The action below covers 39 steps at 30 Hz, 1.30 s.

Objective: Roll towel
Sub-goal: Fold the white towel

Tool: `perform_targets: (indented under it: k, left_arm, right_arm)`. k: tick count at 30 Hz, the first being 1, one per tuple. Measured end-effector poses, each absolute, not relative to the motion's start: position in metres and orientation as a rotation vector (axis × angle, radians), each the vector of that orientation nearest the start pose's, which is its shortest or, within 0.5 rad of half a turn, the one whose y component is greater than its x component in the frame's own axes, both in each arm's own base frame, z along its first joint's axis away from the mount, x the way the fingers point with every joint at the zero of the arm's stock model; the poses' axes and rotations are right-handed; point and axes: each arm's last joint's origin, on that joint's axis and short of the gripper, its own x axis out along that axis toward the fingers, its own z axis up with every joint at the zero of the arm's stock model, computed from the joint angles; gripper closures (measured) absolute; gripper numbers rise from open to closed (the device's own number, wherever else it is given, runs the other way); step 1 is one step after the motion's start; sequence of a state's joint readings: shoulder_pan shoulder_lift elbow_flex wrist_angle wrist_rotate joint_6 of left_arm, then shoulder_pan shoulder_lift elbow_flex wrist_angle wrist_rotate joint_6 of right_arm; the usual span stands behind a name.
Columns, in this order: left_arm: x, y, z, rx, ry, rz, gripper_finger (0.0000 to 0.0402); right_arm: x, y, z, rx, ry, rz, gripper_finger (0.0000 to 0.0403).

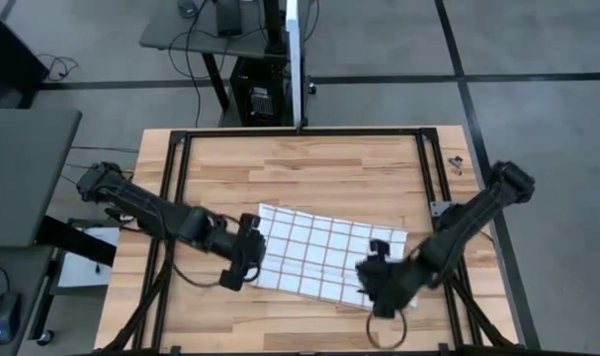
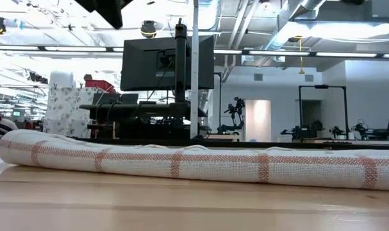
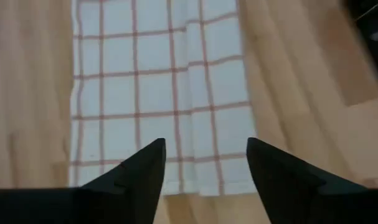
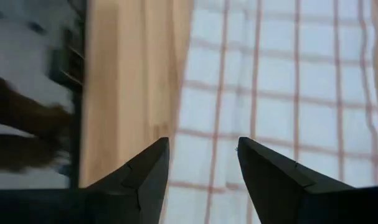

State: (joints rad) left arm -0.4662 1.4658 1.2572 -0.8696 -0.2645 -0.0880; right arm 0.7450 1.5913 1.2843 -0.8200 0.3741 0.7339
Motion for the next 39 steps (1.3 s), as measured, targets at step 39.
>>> perform_targets:
  k: [39]
  left_arm:
    - [0.292,-0.208,0.140,0.278,1.217,0.160,0.0178]
  right_arm:
    - [0.213,0.289,0.132,-0.146,1.213,-0.259,0.0218]
